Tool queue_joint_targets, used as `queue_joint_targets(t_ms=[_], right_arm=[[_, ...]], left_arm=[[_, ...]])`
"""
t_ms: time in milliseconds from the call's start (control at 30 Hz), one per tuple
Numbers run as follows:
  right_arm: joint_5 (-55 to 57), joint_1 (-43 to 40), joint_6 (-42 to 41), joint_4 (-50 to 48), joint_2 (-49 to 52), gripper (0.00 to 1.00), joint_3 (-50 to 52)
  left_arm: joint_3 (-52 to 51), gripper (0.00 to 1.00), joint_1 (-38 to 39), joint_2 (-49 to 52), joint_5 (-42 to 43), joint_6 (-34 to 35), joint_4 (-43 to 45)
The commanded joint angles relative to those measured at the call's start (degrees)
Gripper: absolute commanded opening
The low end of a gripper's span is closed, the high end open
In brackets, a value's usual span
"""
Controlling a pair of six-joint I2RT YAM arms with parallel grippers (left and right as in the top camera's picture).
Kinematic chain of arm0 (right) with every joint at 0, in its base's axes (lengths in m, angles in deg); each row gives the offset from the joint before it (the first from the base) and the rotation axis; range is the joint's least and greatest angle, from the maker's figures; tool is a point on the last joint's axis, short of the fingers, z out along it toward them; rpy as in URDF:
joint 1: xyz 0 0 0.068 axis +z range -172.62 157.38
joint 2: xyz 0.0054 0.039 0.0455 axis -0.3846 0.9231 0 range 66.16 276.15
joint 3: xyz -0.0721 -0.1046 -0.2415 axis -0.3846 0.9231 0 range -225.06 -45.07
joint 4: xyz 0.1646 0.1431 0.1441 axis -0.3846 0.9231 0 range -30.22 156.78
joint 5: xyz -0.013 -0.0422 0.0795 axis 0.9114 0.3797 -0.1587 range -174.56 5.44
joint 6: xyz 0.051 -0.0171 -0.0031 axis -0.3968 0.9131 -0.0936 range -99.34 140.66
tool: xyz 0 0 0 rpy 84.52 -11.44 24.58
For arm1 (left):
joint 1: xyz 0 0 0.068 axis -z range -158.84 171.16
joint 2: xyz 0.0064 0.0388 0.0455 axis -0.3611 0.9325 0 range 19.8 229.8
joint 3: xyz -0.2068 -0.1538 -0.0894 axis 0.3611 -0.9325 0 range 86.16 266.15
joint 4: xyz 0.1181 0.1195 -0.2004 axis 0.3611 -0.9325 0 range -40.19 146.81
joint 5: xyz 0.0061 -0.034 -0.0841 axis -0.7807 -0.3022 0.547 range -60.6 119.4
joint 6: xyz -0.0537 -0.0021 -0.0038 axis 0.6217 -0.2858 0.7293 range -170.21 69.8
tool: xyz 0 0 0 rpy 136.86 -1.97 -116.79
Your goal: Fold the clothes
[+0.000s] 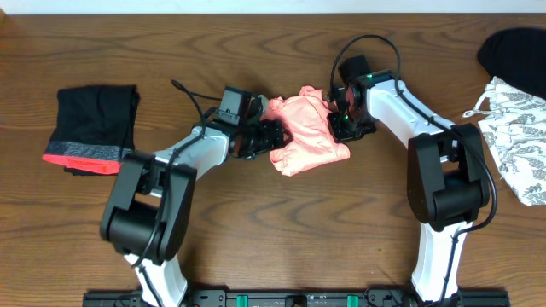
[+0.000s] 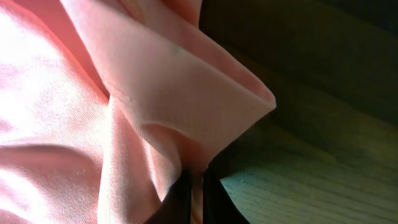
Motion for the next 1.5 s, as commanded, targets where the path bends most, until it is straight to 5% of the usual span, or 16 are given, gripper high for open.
queue_joint_targets(t_ms=[0,200,300,633,1033,1467], right_arm=[[-0.04,-0.42,-0.76,0.37,0.35,0.07,0.42],[-0.07,-0.37,-0.76,0.28,0.35,0.07,0.42],[-0.04,-0.37,-0.76,0.28,0.35,0.07,0.42],[-0.04,-0.37,-0.76,0.13,0.35,0.07,0.42],[0.66,-0.48,-0.09,0.83,-0.46,0.06,-0.98],[4.68,-0.63,-0.55,0.92,-12.13,0.06,-4.85]], left_arm=[[-1.14,0.72,0.66,6.27,6.10,1.60,1.09],[-1.14,0.70,1.99,7.26,7.17,1.99,3.08],[-1.14,0.60,2.01,7.26,7.58,2.03,4.92],[-1.14,0.58,2.10,7.26,7.67,3.72,6.29],[-1.14,0.67,-4.46,7.21,7.76,3.72,2.03],[-1.14,0.73,-6.01,7.21,1.46,3.39,0.59]])
